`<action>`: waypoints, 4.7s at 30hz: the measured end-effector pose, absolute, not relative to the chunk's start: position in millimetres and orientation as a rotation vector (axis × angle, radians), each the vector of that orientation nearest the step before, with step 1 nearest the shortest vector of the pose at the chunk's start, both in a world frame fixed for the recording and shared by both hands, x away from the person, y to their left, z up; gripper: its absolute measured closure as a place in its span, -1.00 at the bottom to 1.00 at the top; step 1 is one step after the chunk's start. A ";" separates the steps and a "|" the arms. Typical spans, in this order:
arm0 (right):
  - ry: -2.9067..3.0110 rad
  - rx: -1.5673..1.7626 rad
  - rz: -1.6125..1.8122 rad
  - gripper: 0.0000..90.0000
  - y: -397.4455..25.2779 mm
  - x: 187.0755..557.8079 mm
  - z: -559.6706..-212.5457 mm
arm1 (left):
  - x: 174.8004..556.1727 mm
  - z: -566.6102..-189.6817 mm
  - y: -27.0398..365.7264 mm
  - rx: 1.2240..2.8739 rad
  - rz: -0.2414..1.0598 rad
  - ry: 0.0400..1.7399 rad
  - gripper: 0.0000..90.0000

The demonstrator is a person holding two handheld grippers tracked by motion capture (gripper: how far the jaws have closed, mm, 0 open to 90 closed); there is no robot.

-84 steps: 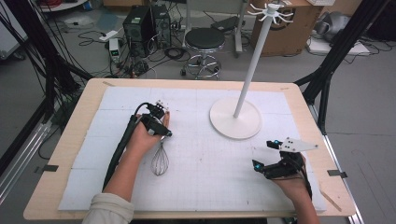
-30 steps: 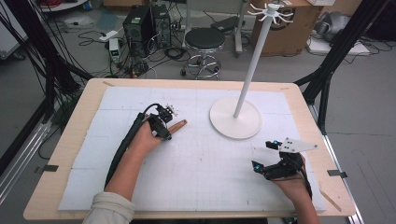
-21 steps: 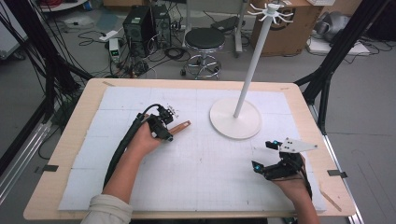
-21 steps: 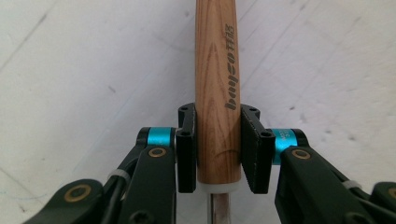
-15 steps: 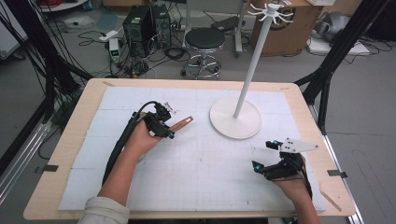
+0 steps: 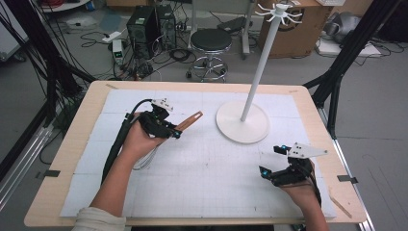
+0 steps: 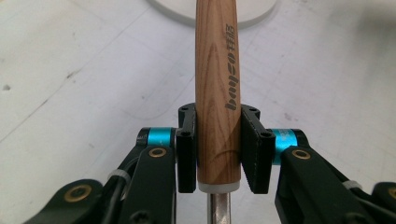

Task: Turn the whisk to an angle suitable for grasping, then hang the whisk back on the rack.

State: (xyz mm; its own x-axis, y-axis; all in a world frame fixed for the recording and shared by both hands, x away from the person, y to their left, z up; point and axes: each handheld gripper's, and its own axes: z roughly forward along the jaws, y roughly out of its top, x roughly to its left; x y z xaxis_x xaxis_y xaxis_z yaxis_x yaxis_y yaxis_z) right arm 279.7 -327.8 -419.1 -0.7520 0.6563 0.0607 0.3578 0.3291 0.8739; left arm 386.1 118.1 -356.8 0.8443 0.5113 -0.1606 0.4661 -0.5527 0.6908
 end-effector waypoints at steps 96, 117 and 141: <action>2.290 0.884 1.426 -0.99 -330.5 277.6 -417.4 | 455.1 -171.4 25.0 1.816 -0.072 0.246 0.56; 2.287 0.889 1.432 -0.99 -333.7 277.0 -418.0 | 476.2 -159.1 0.8 1.851 -0.020 0.278 0.56; 2.292 0.884 1.441 -0.99 -333.3 277.1 -419.0 | 491.3 -174.7 -18.9 1.902 -0.011 0.307 0.57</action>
